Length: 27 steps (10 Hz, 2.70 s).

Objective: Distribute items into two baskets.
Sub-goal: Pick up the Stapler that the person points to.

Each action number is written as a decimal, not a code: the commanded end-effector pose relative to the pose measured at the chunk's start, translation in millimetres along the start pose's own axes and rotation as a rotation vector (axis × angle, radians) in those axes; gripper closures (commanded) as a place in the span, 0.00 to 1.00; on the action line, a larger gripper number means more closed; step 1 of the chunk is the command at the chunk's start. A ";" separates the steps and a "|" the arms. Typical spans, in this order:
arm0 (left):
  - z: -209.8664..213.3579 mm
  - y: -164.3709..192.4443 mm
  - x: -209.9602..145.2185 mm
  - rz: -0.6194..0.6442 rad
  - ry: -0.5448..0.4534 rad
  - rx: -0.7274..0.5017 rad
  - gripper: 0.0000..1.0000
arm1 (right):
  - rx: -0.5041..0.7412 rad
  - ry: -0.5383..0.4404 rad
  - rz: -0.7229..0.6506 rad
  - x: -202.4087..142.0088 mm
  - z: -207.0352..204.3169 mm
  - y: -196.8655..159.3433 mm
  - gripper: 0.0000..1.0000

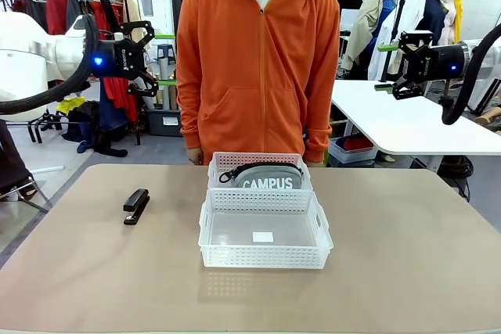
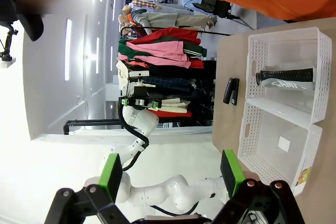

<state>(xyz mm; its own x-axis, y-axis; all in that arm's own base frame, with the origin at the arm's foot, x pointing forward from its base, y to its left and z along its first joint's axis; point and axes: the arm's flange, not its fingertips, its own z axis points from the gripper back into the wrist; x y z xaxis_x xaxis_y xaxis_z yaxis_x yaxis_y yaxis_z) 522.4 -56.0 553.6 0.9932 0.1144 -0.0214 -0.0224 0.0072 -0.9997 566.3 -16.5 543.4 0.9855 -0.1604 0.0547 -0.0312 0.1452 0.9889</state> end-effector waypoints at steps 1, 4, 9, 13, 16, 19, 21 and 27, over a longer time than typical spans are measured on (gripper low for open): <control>0.9 -1.7 -0.3 -0.002 -0.002 -0.004 0.00 | 0.006 -0.003 0.003 -0.2 0.5 1.8 0.00; 0.9 -1.7 -0.3 -0.002 -0.002 -0.004 0.00 | 0.006 -0.003 0.003 -0.2 0.5 1.8 0.00; 0.9 -1.7 -0.3 -0.002 -0.002 -0.004 0.00 | 0.006 -0.003 0.003 -0.2 0.5 1.8 0.00; 0.9 -1.7 -0.3 -0.002 -0.002 -0.004 0.00 | 0.006 -0.003 0.003 -0.2 0.5 1.8 0.00; 0.9 -1.7 -0.3 -0.002 -0.002 -0.004 0.00 | 0.006 -0.003 0.003 -0.2 0.5 1.8 0.00; 0.9 -1.7 -0.3 -0.002 -0.002 -0.004 0.00 | 0.006 -0.003 0.003 -0.2 0.5 1.8 0.00; 0.9 -1.7 -0.3 -0.002 -0.002 -0.004 0.00 | 0.006 -0.003 0.003 -0.2 0.5 1.8 0.00; 19.2 -20.5 -6.7 -0.308 0.019 0.608 0.00 | 0.006 -0.003 0.003 -0.2 0.5 1.8 0.00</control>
<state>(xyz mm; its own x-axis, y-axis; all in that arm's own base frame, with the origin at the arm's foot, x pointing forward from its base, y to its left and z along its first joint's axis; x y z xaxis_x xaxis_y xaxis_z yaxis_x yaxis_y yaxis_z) 516.0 -34.2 571.6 0.9852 0.0114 0.1712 0.1405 0.5189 -0.8432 566.3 -16.6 543.3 0.9855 -0.1606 0.0544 -0.0309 0.1451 0.9889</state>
